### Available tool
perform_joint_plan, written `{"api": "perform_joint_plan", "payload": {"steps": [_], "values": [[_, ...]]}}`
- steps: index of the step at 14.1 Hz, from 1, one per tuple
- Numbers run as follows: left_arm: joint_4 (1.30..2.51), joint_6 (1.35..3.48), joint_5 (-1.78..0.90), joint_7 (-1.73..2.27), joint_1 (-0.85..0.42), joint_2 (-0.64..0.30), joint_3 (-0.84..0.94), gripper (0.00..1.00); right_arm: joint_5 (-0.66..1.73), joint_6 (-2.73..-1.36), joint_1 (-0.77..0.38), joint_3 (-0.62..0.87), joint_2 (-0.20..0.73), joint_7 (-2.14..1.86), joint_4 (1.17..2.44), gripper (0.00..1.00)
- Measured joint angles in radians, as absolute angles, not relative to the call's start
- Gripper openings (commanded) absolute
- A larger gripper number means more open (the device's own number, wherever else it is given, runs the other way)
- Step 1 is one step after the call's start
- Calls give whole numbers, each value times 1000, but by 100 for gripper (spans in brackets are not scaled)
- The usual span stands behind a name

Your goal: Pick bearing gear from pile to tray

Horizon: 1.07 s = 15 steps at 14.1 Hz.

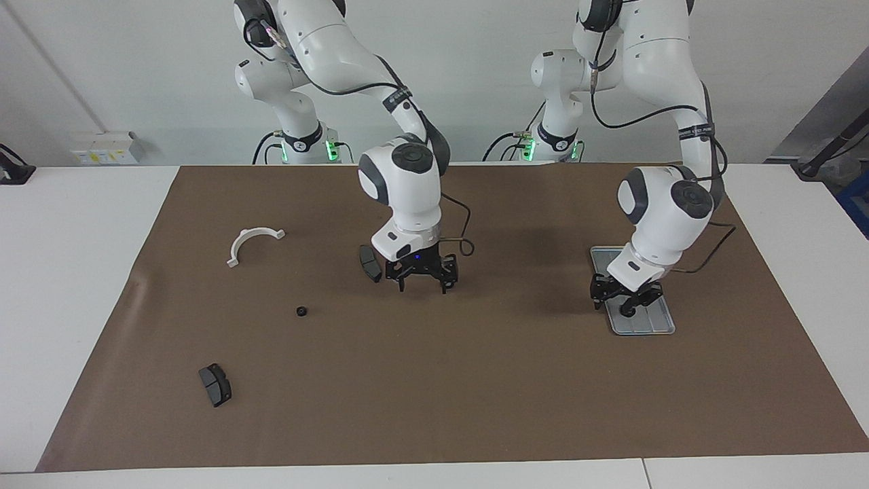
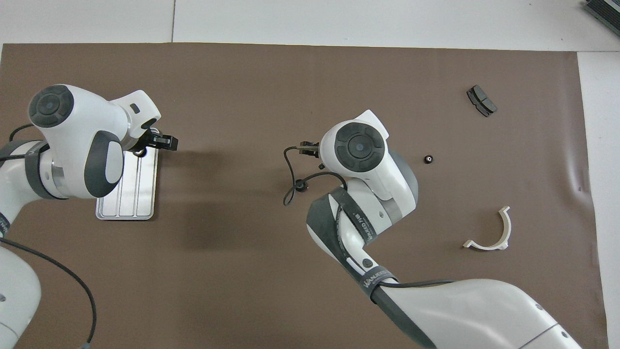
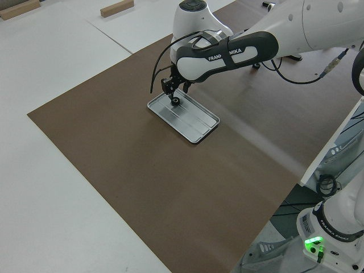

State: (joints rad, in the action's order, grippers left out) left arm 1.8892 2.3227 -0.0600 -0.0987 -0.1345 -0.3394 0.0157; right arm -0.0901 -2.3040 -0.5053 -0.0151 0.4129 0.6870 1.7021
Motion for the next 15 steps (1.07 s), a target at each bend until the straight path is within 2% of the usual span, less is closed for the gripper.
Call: {"api": "perform_joint_plan", "payload": {"steps": [3, 5, 10, 15], "values": [[1882, 2323, -60, 63, -240, -339, 16, 65, -91, -2261, -411, -15, 375, 542, 1703, 100], [1879, 2323, -60, 171, -314, -338, 17, 58, -92, -2259, -355, -16, 374, 446, 1706, 100], [1879, 2323, -60, 406, -494, -348, 16, 58, -92, -2260, -199, -16, 377, 137, 1754, 100], [1876, 2338, -60, 537, -595, -369, 14, 58, -34, -2314, -138, -14, 379, -48, 1851, 100]]}}
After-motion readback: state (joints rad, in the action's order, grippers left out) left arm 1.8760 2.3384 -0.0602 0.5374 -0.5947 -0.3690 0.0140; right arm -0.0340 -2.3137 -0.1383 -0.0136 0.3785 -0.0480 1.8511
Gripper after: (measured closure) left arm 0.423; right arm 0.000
